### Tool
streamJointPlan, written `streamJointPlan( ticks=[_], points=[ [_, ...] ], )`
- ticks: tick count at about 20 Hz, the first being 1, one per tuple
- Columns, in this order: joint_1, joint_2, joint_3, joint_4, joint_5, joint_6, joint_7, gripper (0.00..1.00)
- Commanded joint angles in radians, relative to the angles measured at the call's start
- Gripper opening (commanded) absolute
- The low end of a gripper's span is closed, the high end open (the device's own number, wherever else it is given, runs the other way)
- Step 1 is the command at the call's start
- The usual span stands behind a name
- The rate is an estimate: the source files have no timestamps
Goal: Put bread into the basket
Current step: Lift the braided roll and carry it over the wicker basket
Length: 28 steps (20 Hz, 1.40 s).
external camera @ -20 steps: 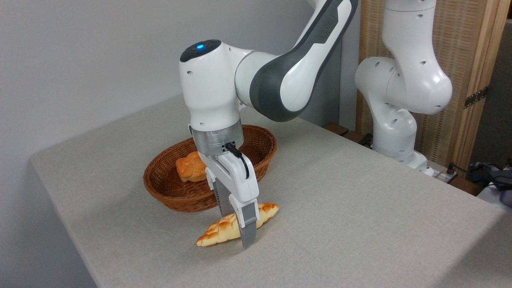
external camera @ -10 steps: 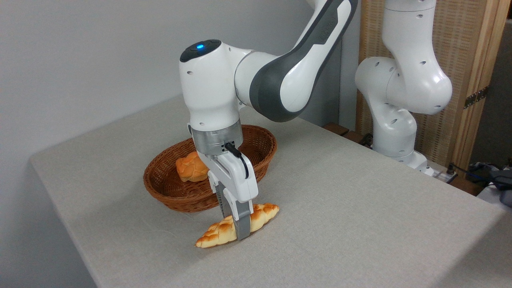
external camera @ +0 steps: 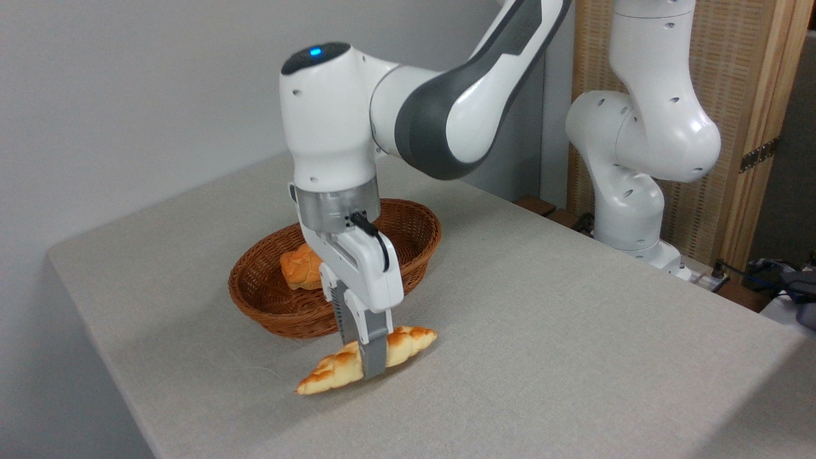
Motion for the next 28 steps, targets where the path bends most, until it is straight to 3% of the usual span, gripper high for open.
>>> streamJointPlan(
  ticks=[1, 3, 7, 9, 11, 16, 18, 20, 21, 28],
  points=[
    [-0.006, -0.005, 0.041, 0.074, -0.069, -0.039, 0.015, 0.36],
    [-0.008, -0.009, 0.038, 0.111, -0.084, -0.061, 0.004, 0.37],
    [-0.018, -0.051, 0.019, 0.178, -0.17, -0.22, 0.002, 0.37],
    [-0.02, -0.087, -0.025, 0.175, -0.187, -0.292, -0.013, 0.44],
    [-0.02, -0.132, -0.067, 0.16, -0.189, -0.355, -0.036, 0.45],
    [-0.021, -0.161, -0.194, 0.077, -0.201, -0.384, -0.085, 0.45],
    [-0.021, -0.152, -0.212, 0.037, -0.201, -0.383, -0.085, 0.61],
    [-0.023, -0.144, -0.235, 0.007, -0.201, -0.377, -0.087, 0.91],
    [-0.023, -0.14, -0.237, 0.007, -0.201, -0.375, -0.087, 1.0],
    [-0.023, -0.143, -0.237, 0.014, -0.195, -0.331, -0.079, 1.0]
  ],
)
